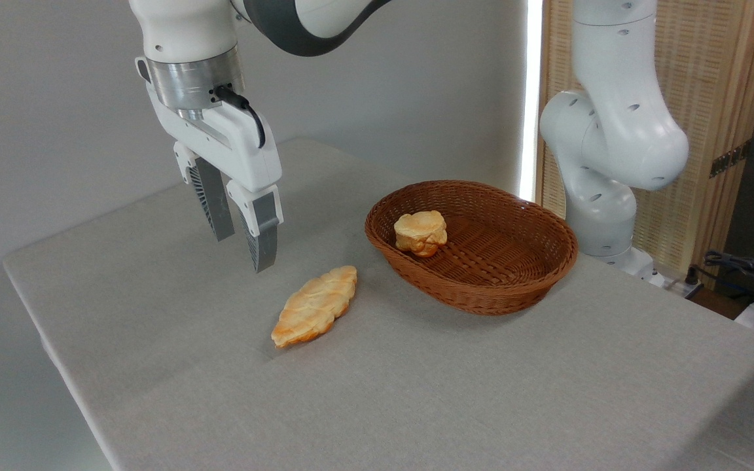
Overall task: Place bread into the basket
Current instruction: 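Lower the open gripper down onto the flat golden bread slice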
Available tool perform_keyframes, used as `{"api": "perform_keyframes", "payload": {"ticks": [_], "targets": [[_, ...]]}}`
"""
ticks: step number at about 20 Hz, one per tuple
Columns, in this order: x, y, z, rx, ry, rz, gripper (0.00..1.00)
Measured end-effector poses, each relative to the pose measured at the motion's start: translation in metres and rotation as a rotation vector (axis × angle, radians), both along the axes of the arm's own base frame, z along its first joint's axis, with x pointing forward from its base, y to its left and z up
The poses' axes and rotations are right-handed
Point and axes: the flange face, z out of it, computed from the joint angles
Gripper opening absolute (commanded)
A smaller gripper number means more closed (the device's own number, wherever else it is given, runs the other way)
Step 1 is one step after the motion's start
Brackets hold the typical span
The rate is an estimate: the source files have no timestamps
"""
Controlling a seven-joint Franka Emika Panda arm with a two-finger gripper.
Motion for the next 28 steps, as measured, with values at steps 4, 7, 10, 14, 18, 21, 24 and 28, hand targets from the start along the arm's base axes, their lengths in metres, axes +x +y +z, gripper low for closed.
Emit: {"api": "perform_keyframes", "payload": {"ticks": [4,7,10,14,18,21,24,28], "targets": [[0.000,0.000,-0.001,0.000,0.002,0.000,1.00],[-0.002,-0.001,-0.020,0.007,0.042,-0.003,1.00],[-0.009,-0.001,-0.056,0.019,0.115,-0.004,1.00],[-0.022,0.002,-0.103,0.036,0.198,0.047,1.00],[-0.022,-0.001,-0.123,0.042,0.173,0.172,1.00],[-0.026,-0.007,-0.130,0.046,0.184,0.180,1.00],[-0.029,-0.014,-0.136,0.048,0.186,0.167,1.00],[-0.031,-0.021,-0.140,0.049,0.188,0.155,1.00]]}}
